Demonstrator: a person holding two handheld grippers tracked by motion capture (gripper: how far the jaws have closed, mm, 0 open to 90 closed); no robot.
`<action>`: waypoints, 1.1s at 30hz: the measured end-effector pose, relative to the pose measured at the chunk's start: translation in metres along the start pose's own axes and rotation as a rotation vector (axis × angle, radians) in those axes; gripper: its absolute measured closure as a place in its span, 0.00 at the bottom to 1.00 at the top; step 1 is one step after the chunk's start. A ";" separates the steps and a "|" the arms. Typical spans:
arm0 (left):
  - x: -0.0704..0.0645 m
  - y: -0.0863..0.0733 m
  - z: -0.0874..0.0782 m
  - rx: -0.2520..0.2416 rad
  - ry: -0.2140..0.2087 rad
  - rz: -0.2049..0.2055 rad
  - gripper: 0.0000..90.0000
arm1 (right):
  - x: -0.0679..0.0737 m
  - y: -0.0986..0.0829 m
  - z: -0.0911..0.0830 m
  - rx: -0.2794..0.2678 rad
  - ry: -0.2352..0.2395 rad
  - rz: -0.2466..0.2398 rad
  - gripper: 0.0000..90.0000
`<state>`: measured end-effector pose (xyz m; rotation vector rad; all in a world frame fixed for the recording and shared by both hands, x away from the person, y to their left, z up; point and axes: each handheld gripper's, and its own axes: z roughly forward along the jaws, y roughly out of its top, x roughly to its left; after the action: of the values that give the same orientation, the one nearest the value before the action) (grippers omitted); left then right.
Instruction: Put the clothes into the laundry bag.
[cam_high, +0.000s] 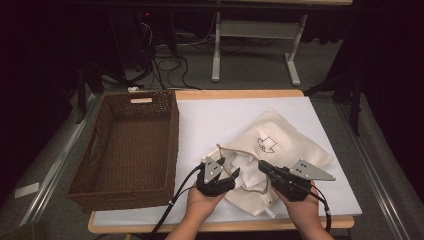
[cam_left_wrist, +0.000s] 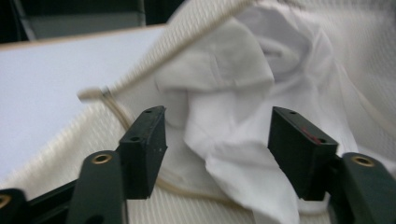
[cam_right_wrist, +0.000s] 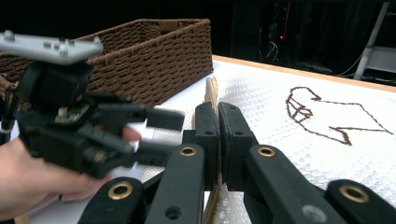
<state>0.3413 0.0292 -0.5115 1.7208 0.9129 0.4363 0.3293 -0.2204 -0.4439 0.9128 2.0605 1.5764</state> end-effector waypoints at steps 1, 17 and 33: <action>-0.003 -0.002 0.000 0.009 -0.021 -0.003 0.37 | 0.000 0.000 0.000 0.000 0.002 -0.002 0.98; -0.029 -0.006 0.022 0.155 -0.084 0.048 0.43 | 0.000 0.000 -0.001 -0.001 -0.003 0.001 0.98; -0.026 0.021 0.035 0.124 -0.008 0.064 0.97 | 0.000 -0.001 -0.001 -0.001 0.000 0.001 0.98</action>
<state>0.3558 -0.0149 -0.5005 1.8675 0.8970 0.4219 0.3283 -0.2209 -0.4442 0.9137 2.0594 1.5775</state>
